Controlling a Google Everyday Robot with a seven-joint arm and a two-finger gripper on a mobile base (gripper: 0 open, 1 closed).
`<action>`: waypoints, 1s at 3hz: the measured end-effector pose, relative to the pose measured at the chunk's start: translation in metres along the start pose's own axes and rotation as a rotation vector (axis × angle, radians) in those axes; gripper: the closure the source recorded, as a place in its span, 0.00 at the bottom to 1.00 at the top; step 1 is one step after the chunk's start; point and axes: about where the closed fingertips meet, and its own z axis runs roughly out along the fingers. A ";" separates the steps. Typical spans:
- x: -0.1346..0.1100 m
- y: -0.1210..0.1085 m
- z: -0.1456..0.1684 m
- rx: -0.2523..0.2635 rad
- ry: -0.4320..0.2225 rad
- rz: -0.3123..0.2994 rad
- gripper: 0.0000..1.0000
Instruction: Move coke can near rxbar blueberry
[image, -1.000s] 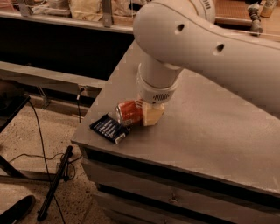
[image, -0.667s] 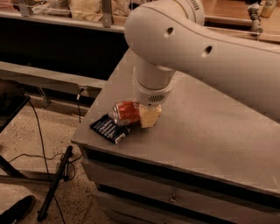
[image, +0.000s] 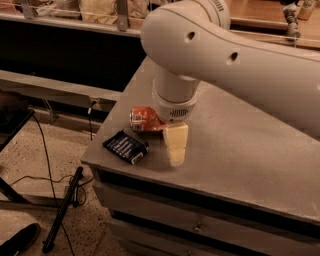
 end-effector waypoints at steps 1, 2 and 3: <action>0.011 0.006 -0.008 0.019 -0.005 0.033 0.00; 0.031 0.017 -0.020 0.029 -0.011 0.095 0.00; 0.057 0.027 -0.037 0.030 -0.043 0.172 0.00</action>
Offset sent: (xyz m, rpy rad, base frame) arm -0.0247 -0.0674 0.0230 0.0648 -0.0121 -0.1765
